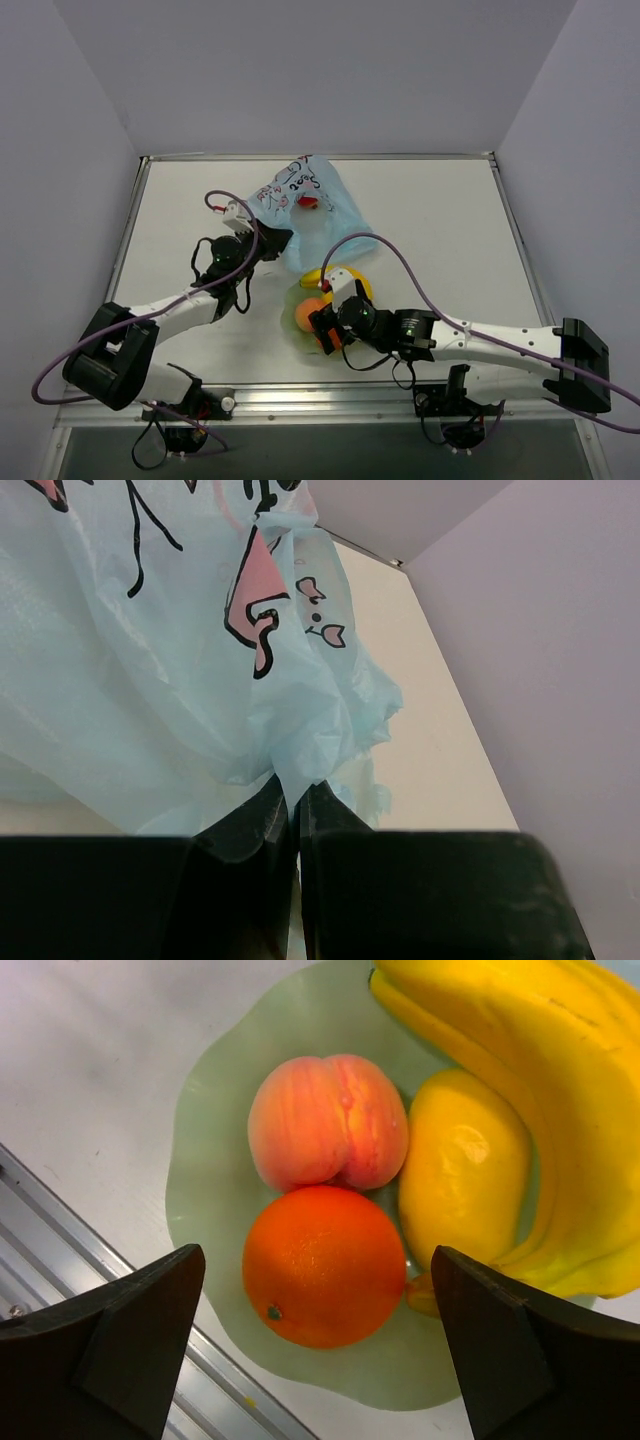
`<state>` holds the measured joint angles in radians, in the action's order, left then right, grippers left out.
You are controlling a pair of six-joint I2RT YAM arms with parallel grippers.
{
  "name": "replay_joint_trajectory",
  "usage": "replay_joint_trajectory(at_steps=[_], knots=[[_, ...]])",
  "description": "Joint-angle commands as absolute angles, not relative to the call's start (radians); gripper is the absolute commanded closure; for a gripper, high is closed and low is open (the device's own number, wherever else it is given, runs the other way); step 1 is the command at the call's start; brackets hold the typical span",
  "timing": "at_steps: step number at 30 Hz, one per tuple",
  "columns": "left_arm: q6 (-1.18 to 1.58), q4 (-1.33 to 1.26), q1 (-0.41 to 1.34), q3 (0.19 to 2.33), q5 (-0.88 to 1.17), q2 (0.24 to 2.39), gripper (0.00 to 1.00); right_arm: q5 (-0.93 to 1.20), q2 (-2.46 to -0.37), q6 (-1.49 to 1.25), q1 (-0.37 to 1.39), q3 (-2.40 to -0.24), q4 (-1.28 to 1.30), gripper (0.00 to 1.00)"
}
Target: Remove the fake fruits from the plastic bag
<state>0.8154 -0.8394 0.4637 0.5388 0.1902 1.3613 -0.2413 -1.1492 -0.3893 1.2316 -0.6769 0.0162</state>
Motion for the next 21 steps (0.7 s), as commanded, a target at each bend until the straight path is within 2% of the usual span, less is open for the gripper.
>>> replay_joint_trajectory(at_steps=[1,3,4,7,9,11,15,21], knots=[[0.819,-0.836,0.466,0.531,0.149,1.304,0.98,-0.368,-1.089,-0.373,1.233,-0.739,0.031,0.20],[0.828,-0.819,0.468,0.529,0.121,1.293,0.98,-0.443,-1.097,-0.344,1.224,-0.799,0.011,0.41],[0.830,-0.802,0.468,0.531,0.115,1.284,0.98,-0.487,-1.109,-0.335,1.192,-0.819,0.000,0.66],[0.831,-0.756,0.468,0.538,0.089,1.273,0.98,-0.437,-1.198,-0.296,1.097,-0.891,-0.112,0.87],[0.828,-0.730,0.466,0.541,0.077,1.264,0.98,-0.381,-1.285,-0.279,1.013,-0.923,-0.224,0.92],[0.827,-0.715,0.468,0.541,0.061,1.256,0.98,-0.338,-1.357,-0.279,0.954,-0.959,-0.305,0.93],[0.819,-0.678,0.468,0.555,0.063,1.252,0.98,-0.299,-1.596,-0.273,0.899,-1.069,-0.382,0.90],[0.819,-0.672,0.477,0.575,0.104,1.267,0.98,-0.230,-1.829,-0.305,0.810,-1.209,-0.486,0.85]])
